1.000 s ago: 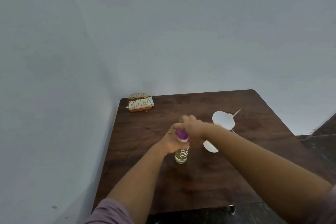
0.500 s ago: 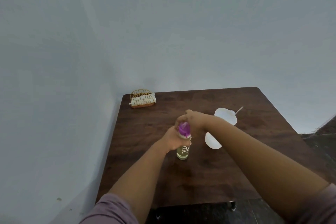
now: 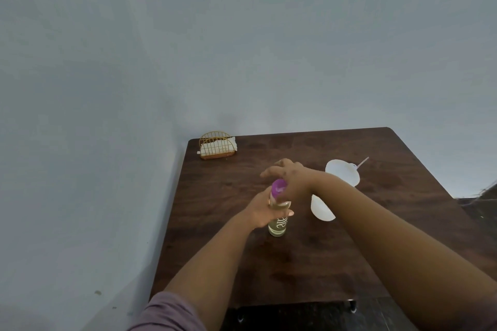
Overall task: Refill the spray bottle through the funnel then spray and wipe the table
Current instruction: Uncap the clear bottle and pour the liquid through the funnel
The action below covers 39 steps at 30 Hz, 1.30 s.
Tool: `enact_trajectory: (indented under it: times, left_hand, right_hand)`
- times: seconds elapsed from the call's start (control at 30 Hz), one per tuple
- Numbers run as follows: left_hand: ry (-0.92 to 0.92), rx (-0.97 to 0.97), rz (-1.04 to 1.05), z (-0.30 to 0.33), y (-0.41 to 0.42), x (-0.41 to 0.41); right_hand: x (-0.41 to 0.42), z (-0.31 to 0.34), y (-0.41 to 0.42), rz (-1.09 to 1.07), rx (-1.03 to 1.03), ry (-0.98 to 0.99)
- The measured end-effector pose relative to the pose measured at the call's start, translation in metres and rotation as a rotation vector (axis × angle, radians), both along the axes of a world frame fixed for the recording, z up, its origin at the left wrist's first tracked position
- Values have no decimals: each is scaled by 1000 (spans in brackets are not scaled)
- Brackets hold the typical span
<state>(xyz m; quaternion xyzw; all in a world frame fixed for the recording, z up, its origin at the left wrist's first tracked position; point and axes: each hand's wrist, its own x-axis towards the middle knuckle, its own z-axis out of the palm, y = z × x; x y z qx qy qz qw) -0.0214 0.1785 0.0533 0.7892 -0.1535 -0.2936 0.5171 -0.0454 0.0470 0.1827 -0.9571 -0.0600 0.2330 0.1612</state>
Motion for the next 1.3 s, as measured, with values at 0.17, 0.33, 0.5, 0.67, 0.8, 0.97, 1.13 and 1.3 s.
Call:
enact_trajectory:
  times: [0.17,0.33,0.5,0.67,0.8,0.97,1.13,1.3]
  left_hand:
    - [13,6,-16,-1,1,-3]
    - [-53,38,-44,-1,1,-2]
    - [-11,-2,-27,-3,1,0]
    - [-20,29,-28,-6,0,3]
    - [-8,9,-22,-5,0,3]
    - [1,18,-26,-6,0,2]
    - [-50,48,-49,-2,0,2]
    - [-35,26,-35,-1,0,2]
  right_hand:
    - [-7,-20,22,-296,-185,-115]
    - [-2,-8,26,27,-134,52]
    - [-2,-16,22,-277,-58,-188]
    - [1,-7,12,19,-134,-51]
    - [3,-4,2,-18,59,-87]
    - [-7,-13,18,-238,-133,-179]
    - [-8,6,21,106,-238,-39]
    - [-10,-9,22,-138,-89,-233]
